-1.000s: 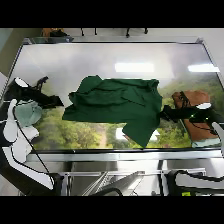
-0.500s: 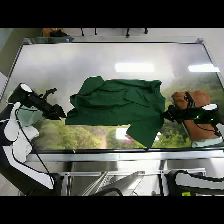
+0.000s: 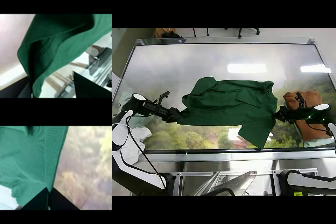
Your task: Fold the shirts.
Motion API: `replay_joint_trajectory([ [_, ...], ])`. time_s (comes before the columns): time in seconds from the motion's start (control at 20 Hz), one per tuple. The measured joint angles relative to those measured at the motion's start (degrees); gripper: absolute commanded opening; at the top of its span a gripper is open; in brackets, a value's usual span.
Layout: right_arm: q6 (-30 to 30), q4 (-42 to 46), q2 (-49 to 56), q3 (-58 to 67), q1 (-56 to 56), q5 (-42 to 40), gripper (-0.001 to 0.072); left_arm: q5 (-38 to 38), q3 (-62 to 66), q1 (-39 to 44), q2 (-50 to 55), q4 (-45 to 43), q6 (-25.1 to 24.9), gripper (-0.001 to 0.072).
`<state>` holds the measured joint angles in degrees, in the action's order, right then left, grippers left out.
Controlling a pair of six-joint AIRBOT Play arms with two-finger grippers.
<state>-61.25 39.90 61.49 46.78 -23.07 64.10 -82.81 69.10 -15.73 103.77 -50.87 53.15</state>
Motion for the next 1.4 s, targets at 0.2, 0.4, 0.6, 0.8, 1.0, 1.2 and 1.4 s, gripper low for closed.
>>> replay_joint_trajectory([
  [0.2,0.0,-0.2,-0.1,0.0,0.0,0.6,0.0022,3.7,-0.9,0.1,0.3,2.3,-1.7,0.0013],
  [0.4,3.7,-7.2,-1.6,1.3,0.0,3.8,0.0022,-0.8,-1.0,0.1,-2.2,8.8,-3.1,0.0010],
  [0.6,9.6,-22.7,-7.2,13.3,0.0,6.6,0.0023,-4.4,2.4,-0.3,-16.2,21.9,-4.3,0.0012],
  [0.8,15.4,-37.4,-12.7,36.9,0.0,5.4,0.0022,0.9,14.9,-3.9,-37.2,35.5,-4.3,0.0015],
  [1.0,17.4,-38.9,-16.3,58.7,0.0,-1.8,0.0022,13.8,29.0,-13.6,-55.1,36.7,-2.5,0.0014],
  [1.2,17.0,-31.2,-19.5,68.1,0.0,-7.8,0.0022,18.4,37.7,-22.1,-61.6,35.3,0.8,0.0014],
  [1.4,12.3,-23.1,-17.6,67.6,0.0,-4.4,0.0021,12.2,40.4,-20.7,-56.4,34.4,3.7,0.0015],
])
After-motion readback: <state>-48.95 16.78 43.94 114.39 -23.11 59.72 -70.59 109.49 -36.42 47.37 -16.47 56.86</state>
